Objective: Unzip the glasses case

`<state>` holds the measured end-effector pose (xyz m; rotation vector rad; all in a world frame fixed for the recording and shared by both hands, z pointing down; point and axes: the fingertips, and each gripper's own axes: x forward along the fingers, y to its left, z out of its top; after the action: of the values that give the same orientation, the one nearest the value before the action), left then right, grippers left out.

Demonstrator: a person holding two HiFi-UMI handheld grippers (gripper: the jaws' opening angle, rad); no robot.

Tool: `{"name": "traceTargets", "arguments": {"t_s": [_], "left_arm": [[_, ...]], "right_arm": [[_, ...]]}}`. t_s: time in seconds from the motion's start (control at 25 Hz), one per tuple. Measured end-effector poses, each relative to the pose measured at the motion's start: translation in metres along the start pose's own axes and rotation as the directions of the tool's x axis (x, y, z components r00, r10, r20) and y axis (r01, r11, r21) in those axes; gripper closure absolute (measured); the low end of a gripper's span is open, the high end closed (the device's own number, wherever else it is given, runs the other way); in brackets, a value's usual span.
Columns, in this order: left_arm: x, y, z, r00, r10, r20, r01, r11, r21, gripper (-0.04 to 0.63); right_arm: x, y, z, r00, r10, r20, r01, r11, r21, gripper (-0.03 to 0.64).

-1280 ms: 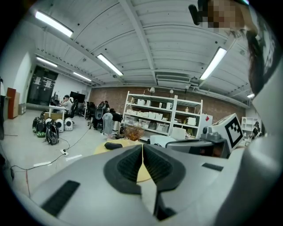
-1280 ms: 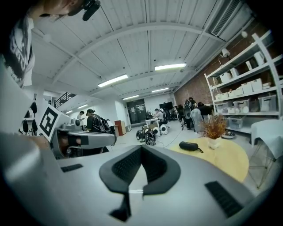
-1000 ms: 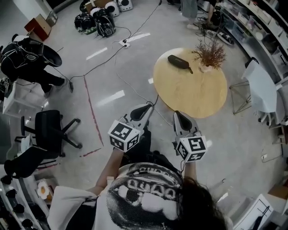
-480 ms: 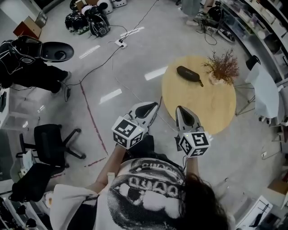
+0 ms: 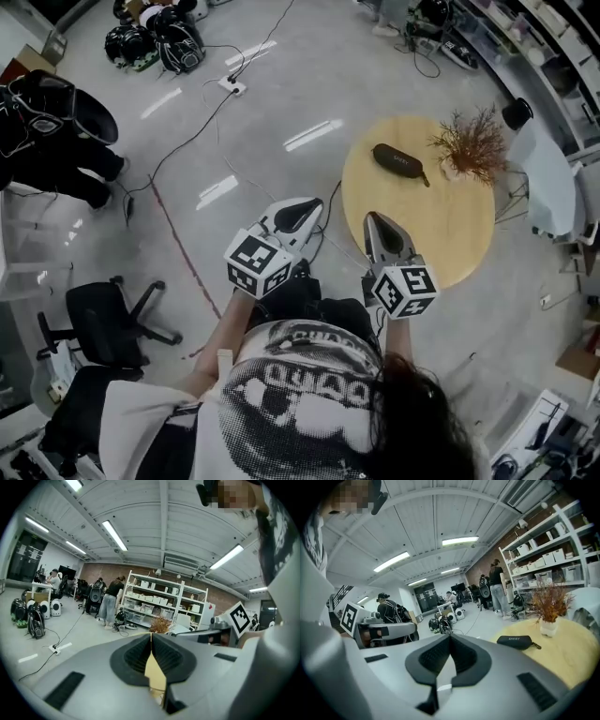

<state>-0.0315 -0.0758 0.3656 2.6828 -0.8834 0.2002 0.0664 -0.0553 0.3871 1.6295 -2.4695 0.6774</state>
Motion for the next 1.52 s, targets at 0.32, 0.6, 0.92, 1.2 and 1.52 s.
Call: {"name": "traceTargets", "arguments": {"t_s": [0.32, 0.6, 0.92, 1.2, 1.52], "left_arm": [[0.029, -0.005, -0.011, 0.994, -0.102, -0.048, 0.102, 0.995, -0.015, 0.580], [0.065, -0.019, -0.028, 0.980, -0.167, -0.108, 0.166, 0.986, -0.017, 0.581], [0.118, -0.001, -0.034, 0.977, -0.150, -0.154, 0.153, 0.988, 0.008, 0.580], [0.172, 0.029, -0.048, 0.969, -0.126, -0.211, 0.139, 0.989, 0.047, 0.580], [0.224, 0.052, -0.087, 0.933, -0.153, -0.326, 0.188, 0.979, 0.081, 0.580]], "right_arm": [[-0.007, -0.025, -0.008, 0.995, -0.094, -0.026, 0.095, 0.995, 0.030, 0.618], [-0.014, -0.063, -0.023, 0.987, -0.139, -0.074, 0.143, 0.989, 0.042, 0.618], [0.028, -0.140, -0.003, 0.987, -0.124, -0.099, 0.112, 0.986, -0.120, 0.603], [0.090, -0.197, -0.022, 0.953, -0.062, -0.295, -0.061, 0.918, -0.392, 0.508], [0.138, -0.233, -0.066, 0.853, 0.000, -0.522, -0.311, 0.803, -0.509, 0.381]]}}
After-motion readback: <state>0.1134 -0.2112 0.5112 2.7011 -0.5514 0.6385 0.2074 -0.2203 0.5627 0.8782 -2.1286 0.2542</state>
